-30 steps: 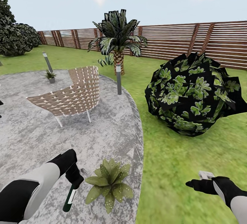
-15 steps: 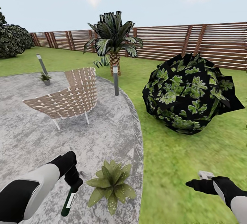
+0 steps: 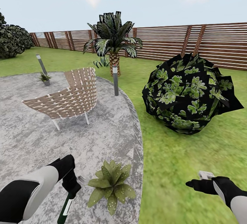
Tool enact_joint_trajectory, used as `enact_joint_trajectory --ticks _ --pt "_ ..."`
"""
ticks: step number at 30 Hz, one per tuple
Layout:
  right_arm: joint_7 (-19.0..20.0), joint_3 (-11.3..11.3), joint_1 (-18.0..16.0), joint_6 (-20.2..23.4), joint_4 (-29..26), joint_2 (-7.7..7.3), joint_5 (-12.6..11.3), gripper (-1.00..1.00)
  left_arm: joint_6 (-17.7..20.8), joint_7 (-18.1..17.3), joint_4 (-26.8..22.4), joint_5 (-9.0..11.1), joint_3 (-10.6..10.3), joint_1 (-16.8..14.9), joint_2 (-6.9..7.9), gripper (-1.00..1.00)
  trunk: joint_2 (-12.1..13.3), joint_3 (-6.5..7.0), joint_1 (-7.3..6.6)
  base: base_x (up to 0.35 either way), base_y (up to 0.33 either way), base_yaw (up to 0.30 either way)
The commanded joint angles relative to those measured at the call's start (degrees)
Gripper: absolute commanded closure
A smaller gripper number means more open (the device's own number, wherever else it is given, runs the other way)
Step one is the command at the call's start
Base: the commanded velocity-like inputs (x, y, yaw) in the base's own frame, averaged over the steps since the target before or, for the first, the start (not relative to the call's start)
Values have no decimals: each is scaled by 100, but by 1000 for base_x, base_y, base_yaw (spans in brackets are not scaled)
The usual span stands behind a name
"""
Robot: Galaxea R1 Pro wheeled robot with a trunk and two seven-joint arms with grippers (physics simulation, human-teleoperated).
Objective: Pick up the pesticide atomizer in the garden and spray insectifuge to fully cover both potted plants in the garden.
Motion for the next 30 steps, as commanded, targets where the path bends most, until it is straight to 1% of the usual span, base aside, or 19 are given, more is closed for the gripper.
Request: enact_joint_trajectory --ticks 1,7,10,11,12,13,14,16,20,30 --pt "40 -49 -2 28 -10 2 61 -100 36 -34 -10 22 -44 0 8 100 -2 -5 0 0 0 0" --pt "40 -49 -3 28 -7 1 61 -100 30 -28 137 15 -44 0 25 100 -2 -5 0 0 0 0" --pt "40 -49 -3 28 -5 1 61 -100 22 -26 169 -7 -58 4 66 100 -2 -5 0 0 0 0" --pt "40 -49 -1 28 -7 1 61 -100 8 -26 171 -41 -59 11 79 100 -2 -5 0 0 0 0" --pt "40 -49 0 28 -5 1 61 -100 -21 -25 173 -121 -61 42 89 100 -2 -5 0 0 0 0" --pt "40 -49 -1 28 -3 3 61 -100 -41 -25 174 -227 -61 133 95 100 -2 -5 0 0 0 0" --pt "40 -49 -2 28 -3 2 61 -100 -48 -24 175 -288 -61 194 97 100 -2 -5 0 0 0 0" --pt "40 -49 -2 28 -2 4 61 -100 -59 -19 175 -369 -62 293 100 100 -2 -5 0 0 0 0" --pt "40 -49 0 28 -1 9 61 -100 -61 -17 175 -404 -62 337 101 100 -2 -5 0 0 0 0" --pt "40 -49 -3 28 -1 8 61 -100 -68 -16 175 -408 -62 351 96 100 -2 -5 0 0 0 0"
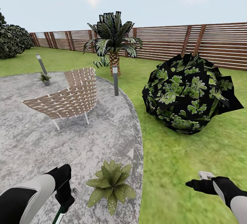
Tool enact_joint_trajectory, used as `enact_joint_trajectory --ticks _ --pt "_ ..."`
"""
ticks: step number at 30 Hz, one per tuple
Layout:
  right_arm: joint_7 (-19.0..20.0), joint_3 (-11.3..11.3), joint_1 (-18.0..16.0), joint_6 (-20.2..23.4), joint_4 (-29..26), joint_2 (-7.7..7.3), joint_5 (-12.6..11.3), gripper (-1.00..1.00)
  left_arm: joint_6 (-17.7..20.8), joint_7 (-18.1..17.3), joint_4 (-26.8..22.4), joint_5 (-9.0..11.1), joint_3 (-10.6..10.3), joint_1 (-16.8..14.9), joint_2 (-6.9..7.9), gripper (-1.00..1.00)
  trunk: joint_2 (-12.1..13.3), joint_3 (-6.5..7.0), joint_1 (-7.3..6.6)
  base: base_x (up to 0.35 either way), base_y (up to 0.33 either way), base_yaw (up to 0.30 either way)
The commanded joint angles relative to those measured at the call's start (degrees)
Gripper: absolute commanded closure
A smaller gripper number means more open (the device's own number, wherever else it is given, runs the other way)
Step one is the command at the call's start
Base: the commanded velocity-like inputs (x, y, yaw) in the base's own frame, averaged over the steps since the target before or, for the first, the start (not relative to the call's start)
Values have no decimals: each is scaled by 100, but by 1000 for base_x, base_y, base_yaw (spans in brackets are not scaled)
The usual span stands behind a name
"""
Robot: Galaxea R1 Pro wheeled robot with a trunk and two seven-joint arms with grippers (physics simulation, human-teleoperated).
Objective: Pick up the pesticide atomizer in the garden and spray insectifuge to fully cover both potted plants in the garden.
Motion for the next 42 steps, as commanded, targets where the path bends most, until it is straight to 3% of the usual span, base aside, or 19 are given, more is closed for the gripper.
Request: enact_joint_trajectory --ticks 1,4,9,14,16,21,24,30,35,42 --pt "40 -49 -2 28 -10 2 60 -100 34 -35 -13 22 -51 33 0 100 -2 -5 -1 0 0 0" --pt "40 -49 -2 28 -10 3 60 -100 -99 -28 -27 26 -49 165 -8 100 -2 -5 -1 0 0 0" --pt "40 -49 -2 28 -10 4 60 -100 -672 -45 -39 106 -13 193 4 100 -2 -5 -1 0 0 0" --pt "36 -49 -2 28 -10 5 60 -100 -817 -46 -273 727 11 195 24 100 -2 -5 -1 0 0 0" --pt "35 -49 -2 28 -10 5 60 -100 -810 -43 -340 808 12 195 109 100 -2 -5 -1 0 0 0" --pt "33 -49 -2 28 -10 5 60 -100 -803 132 -372 846 4 195 195 100 -2 -5 -1 0 0 0" --pt "32 -49 -2 28 -8 5 60 -100 -803 388 -373 848 -2 195 201 100 -2 -5 -1 0 0 0" --pt "31 -49 -2 28 -1 5 60 -100 -805 522 -594 860 26 195 191 100 -2 -5 -1 0 0 0" --pt "32 -49 -1 28 -1 5 60 -100 -798 860 -808 858 463 195 190 100 -2 -5 -1 0 0 0" --pt "31 -49 -2 28 -6 5 60 -100 -700 875 -1412 849 588 195 190 100 -2 -5 -1 0 0 0"
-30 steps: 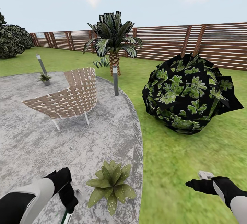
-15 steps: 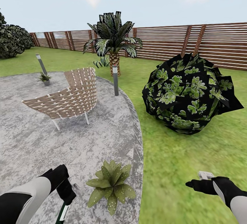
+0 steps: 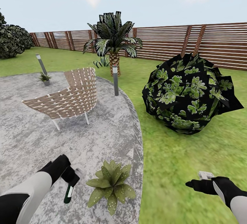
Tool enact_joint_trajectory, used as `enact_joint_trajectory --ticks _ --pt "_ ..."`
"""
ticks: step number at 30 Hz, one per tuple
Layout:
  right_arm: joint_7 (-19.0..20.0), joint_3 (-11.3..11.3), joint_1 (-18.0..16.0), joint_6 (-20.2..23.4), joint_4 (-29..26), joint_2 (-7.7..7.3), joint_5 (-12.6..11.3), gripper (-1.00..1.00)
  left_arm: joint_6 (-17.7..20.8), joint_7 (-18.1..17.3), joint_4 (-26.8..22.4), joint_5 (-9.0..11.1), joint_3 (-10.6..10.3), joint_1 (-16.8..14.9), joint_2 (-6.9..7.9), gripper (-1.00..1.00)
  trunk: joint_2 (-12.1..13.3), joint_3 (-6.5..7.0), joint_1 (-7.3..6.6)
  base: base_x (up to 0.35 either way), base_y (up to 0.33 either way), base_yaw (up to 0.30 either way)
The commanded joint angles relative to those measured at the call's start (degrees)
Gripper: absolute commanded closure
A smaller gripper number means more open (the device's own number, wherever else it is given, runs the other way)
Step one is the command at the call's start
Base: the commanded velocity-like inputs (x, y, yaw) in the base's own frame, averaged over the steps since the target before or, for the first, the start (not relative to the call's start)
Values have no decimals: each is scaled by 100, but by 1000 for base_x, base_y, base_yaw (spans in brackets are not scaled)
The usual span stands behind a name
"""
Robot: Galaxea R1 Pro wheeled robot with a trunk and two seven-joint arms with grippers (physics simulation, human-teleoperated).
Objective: Pick up the pesticide atomizer in the garden and spray insectifuge to fully cover both potted plants in the garden.
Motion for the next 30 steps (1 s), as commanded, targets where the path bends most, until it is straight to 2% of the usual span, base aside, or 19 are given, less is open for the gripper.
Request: enact_joint_trajectory --ticks 1,4,9,19,25,30 --pt "40 -49 -2 28 -13 3 61 -100 165 -33 -57 -6 -32 0 1 100 -2 -5 0 0 0 0" --pt "40 -49 -2 28 -15 3 61 -100 356 -35 -95 -6 -36 0 -12 100 -2 -5 0 0 0 -36" --pt "40 -49 -2 28 -15 3 61 -100 392 -35 -101 -7 -36 0 -14 100 -2 -5 0 0 39 -191" --pt "40 -49 -3 28 -15 3 61 -100 394 -35 -80 -23 -62 0 -21 100 -2 -5 0 -11 293 -246" --pt "40 -49 -2 28 -15 3 61 -100 394 -35 -71 -32 -70 0 -15 100 -2 -5 0 -75 290 -47" --pt "40 -49 -3 28 -15 3 61 -100 394 -35 57 -44 -78 0 -21 100 -2 -5 0 -30 61 -43"
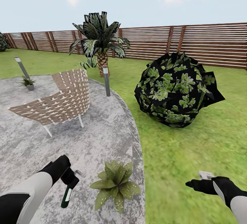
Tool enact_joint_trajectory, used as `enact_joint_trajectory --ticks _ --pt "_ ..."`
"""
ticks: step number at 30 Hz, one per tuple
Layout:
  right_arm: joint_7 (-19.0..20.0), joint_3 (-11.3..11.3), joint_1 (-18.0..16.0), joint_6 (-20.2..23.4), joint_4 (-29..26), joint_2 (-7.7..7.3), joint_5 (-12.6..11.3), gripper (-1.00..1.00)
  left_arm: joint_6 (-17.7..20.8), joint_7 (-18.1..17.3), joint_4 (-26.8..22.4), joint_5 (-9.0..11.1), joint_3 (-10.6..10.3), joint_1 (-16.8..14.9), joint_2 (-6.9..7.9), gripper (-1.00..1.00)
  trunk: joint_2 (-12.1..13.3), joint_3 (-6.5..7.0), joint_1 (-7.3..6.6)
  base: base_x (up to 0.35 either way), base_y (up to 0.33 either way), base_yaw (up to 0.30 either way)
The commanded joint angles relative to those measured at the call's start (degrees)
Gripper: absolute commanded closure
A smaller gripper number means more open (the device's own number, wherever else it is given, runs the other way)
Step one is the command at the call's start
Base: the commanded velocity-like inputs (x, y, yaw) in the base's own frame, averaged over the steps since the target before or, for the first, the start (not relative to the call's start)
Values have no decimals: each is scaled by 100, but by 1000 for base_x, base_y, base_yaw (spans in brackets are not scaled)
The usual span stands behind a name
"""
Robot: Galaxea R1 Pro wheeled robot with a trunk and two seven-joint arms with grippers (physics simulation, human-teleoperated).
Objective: Pick up the pesticide atomizer in the garden and spray insectifuge to fully cover both potted plants in the garden.
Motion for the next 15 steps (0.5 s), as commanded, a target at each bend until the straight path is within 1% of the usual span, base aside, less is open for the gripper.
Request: enact_joint_trajectory --ticks 1,8,15 --pt "39 -48 -3 28 -9 4 61 -100 24 -36 103 -7 -39 -1 3 100 -3 -5 -1 -3 7 -219" --pt "39 -48 -2 28 -9 4 61 -100 20 -27 495 -31 -43 -1 -5 100 -3 -5 -1 -1 1 -258" --pt "39 -48 -3 28 -9 4 61 -100 24 -27 549 -36 -48 -1 24 100 -3 -5 -1 0 0 -26"
